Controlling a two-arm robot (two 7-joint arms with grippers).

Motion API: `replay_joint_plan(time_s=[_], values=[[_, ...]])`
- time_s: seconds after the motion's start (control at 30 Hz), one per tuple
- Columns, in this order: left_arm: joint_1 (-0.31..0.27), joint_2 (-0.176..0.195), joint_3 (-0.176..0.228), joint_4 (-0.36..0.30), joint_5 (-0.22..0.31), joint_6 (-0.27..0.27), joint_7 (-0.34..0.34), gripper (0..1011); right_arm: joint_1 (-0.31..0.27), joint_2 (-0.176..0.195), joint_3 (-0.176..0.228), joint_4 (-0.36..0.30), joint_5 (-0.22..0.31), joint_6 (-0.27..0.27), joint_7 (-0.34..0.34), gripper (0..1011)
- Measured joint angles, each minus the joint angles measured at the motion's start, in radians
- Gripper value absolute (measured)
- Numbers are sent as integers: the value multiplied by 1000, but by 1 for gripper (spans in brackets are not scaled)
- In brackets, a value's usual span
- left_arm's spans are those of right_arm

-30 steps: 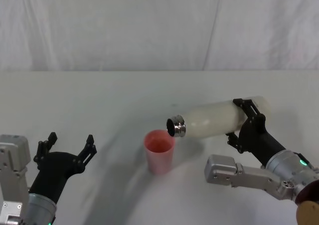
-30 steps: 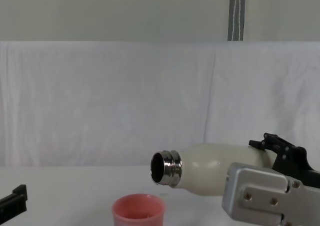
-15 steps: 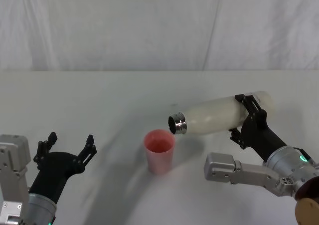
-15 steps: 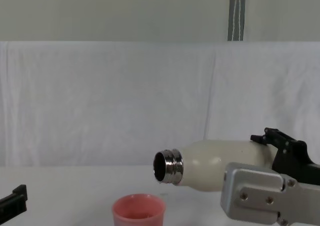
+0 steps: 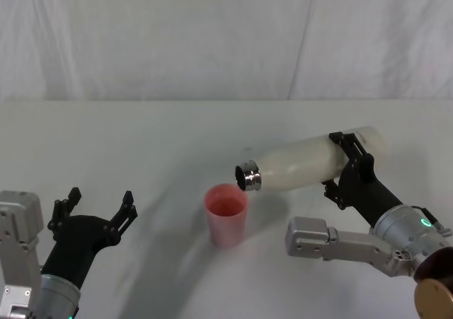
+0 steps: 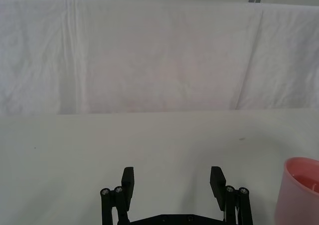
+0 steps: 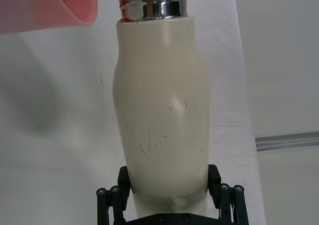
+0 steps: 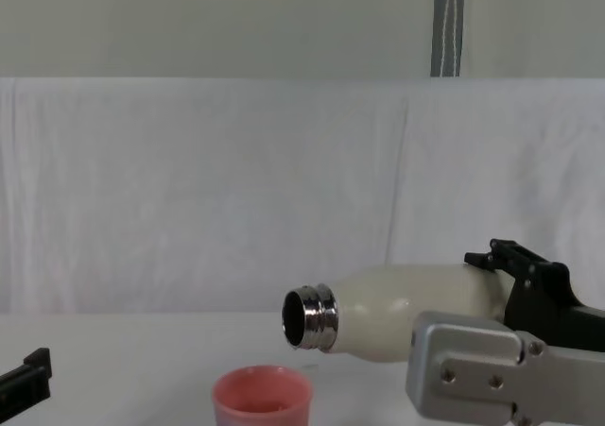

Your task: Grasp the thermos with one hand and pour water into the cup lid.

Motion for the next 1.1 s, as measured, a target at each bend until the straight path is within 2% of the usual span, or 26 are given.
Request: replay_joint_plan(time_s=[1.1], values=[[0, 0, 0, 0, 0, 0, 0, 1001, 28, 9, -29, 14, -32, 8, 8, 960]])
